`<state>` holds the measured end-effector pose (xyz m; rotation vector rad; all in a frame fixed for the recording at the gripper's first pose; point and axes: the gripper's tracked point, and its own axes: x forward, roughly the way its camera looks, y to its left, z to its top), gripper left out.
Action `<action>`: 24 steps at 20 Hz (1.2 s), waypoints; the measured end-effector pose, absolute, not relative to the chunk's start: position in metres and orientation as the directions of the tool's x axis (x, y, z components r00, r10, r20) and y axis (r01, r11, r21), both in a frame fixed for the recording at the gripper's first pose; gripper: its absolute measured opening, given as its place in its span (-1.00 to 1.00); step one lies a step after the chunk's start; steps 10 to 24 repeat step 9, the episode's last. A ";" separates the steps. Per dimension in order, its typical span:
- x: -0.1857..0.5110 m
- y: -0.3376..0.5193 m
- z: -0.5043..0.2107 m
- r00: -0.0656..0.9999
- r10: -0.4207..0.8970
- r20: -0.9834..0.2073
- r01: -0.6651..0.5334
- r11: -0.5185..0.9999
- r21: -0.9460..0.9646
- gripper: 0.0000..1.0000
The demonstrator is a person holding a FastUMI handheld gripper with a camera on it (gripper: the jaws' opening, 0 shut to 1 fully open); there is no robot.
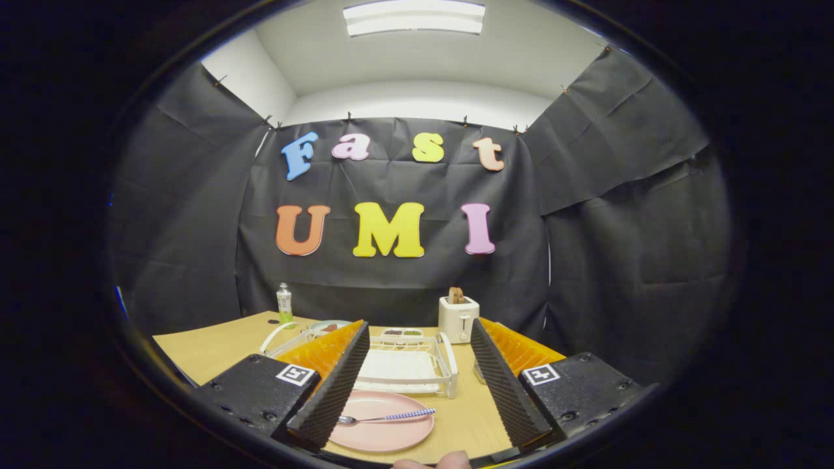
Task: Take the plate from the dish rack, then take the spoon from the basket and place it into the plate.
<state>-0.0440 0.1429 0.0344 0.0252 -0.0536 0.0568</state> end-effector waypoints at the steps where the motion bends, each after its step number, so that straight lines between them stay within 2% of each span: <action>1: -0.043 0.142 0.035 0.997 0.054 0.057 -0.055 0.998 0.023 1.00; 24: -0.043 0.145 0.033 0.997 0.056 0.055 -0.058 0.998 0.027 1.00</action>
